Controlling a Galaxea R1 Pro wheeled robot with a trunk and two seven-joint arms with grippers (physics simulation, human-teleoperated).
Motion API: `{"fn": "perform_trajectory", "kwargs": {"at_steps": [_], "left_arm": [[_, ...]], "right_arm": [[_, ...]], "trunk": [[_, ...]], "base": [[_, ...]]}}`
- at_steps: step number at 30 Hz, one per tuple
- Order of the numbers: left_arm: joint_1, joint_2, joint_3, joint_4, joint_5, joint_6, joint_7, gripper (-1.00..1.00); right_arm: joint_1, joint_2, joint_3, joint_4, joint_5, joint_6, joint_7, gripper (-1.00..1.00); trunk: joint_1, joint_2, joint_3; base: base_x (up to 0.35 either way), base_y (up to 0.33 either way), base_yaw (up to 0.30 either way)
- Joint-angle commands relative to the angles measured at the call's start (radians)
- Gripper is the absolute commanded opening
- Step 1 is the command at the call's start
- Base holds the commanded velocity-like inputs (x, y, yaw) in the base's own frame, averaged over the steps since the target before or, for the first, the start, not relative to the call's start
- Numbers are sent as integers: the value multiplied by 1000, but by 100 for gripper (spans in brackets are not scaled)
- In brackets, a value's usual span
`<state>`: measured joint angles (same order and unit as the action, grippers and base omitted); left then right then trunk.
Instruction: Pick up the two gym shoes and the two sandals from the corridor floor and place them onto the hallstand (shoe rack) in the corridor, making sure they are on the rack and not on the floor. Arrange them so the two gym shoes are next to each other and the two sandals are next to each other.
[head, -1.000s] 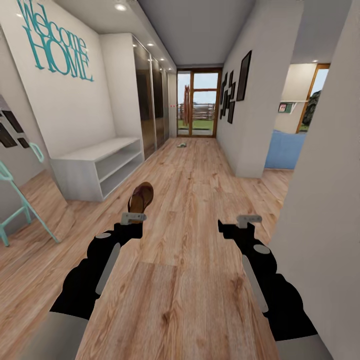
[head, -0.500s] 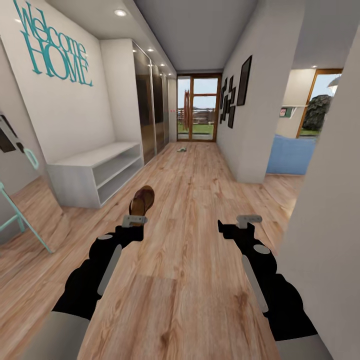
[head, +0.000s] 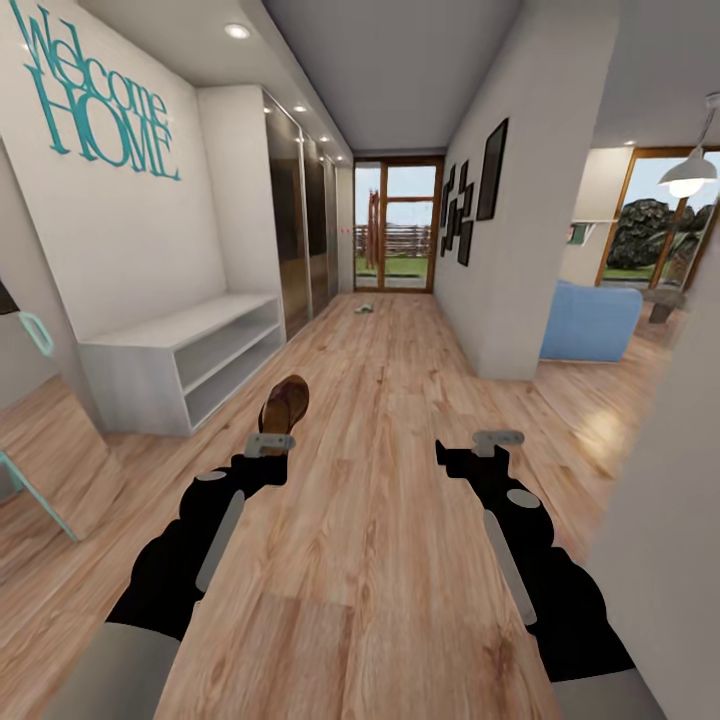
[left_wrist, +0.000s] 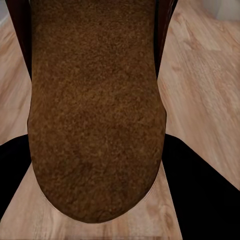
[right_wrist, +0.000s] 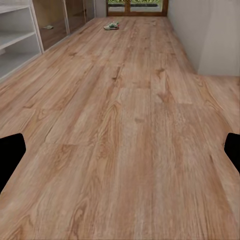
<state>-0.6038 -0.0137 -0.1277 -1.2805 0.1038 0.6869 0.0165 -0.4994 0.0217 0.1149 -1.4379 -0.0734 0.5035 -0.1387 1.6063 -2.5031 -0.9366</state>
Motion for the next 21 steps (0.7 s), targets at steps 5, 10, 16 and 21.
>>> {"fn": "perform_trajectory", "kwargs": {"at_steps": [5, 10, 16, 21], "left_arm": [[-1, 0, 0, 4, 6, 5, 2, -100], [-1, 0, -1, 1, 5, 5, 2, -100], [-1, 0, 0, 0, 5, 5, 4, -100], [-1, 0, 0, 3, 5, 5, 4, -100]], "right_arm": [[-1, 0, 2, -1, -8, 4, -9, 100], [-1, 0, 2, -1, -8, 4, -9, 100], [-1, 0, 2, -1, -8, 4, -9, 100], [-1, 0, 2, -1, -8, 4, -9, 100]], "trunk": [[0, 0, 7], [0, 0, 15], [0, 0, 25], [0, 0, 30]], "base": [[344, 0, 0], [345, 0, 0], [345, 0, 0], [345, 0, 0]]}}
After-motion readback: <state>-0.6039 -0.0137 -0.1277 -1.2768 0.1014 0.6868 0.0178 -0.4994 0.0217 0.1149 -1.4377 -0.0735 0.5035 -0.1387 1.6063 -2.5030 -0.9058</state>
